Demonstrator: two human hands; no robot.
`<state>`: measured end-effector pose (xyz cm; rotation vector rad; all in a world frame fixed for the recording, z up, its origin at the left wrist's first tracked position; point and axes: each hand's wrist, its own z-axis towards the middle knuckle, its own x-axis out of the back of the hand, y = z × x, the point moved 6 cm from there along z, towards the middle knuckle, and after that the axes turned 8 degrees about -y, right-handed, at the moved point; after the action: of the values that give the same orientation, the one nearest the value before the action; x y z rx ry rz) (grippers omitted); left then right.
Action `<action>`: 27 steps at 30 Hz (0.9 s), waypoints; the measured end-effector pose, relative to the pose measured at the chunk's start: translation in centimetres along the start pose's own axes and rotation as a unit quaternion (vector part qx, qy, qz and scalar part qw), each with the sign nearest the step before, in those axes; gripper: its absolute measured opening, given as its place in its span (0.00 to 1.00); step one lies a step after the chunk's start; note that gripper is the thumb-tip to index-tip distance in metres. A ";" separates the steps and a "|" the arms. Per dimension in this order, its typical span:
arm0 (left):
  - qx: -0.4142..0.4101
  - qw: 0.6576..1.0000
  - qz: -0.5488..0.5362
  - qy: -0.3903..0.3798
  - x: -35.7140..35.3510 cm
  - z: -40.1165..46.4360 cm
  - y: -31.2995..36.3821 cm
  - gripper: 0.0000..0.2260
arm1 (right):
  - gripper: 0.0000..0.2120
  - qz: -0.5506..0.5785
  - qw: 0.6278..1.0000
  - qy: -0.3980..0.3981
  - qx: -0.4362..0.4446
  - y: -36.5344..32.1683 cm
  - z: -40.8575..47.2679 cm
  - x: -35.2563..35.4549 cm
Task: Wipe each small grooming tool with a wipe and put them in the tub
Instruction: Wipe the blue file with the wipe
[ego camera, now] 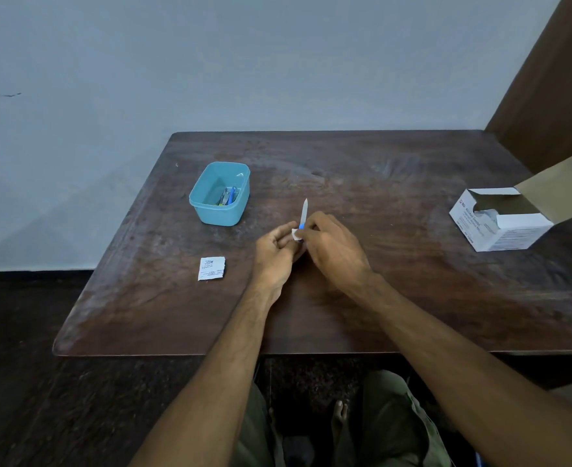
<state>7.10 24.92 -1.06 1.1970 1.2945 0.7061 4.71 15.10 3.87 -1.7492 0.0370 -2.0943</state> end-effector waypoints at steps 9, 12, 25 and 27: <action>0.006 1.000 0.000 0.006 0.0 -0.3 0.1 0.17 | 0.09 -0.037 0.999 0.029 0.004 -0.4 -0.8 0.2; 0.009 1.000 0.011 -0.003 0.0 -0.3 0.1 0.18 | 0.08 -0.021 0.998 0.035 -0.044 1.1 0.3 0.9; 0.005 1.000 0.024 -0.018 0.2 0.1 -0.1 0.19 | 0.11 -0.022 0.999 0.037 -0.006 0.4 0.0 1.1; 0.001 1.000 0.020 -0.018 0.2 0.1 -0.2 0.19 | 0.11 -0.030 0.999 0.037 -0.001 0.2 0.0 0.9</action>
<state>7.19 25.07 -1.32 1.2360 1.2453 0.7097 4.68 14.64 4.63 -1.6921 0.0075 -2.2022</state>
